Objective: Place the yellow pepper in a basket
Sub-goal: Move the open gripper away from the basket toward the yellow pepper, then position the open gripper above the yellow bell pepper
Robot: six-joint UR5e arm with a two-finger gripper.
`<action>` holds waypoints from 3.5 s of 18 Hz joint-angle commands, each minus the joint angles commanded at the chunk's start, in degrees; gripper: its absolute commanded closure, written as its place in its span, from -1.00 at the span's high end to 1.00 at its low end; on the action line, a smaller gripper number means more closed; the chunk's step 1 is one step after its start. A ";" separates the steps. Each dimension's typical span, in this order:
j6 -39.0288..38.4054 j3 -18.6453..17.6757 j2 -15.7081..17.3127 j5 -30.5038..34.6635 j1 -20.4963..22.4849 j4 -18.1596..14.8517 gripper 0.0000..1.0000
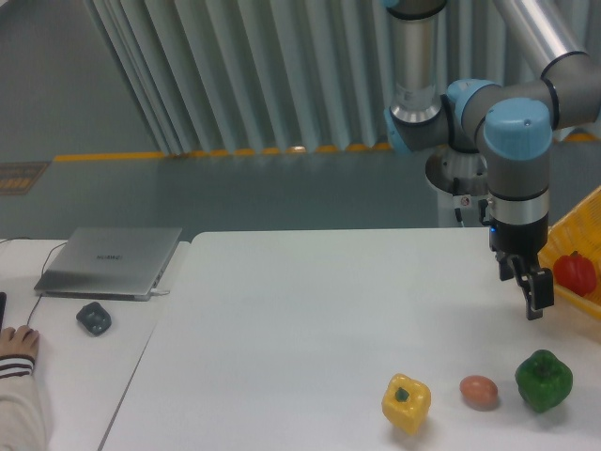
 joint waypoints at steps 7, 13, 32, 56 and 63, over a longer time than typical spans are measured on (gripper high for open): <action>-1.92 -0.17 0.00 -0.35 -0.96 -0.09 1.00; -8.25 -0.61 -0.18 -3.33 -1.32 0.00 1.00; -48.66 -0.09 -6.15 -5.89 -9.57 11.42 1.00; -63.02 4.48 -13.88 -5.80 -13.36 17.75 1.00; -62.84 4.66 -14.94 -5.89 -13.36 17.75 1.00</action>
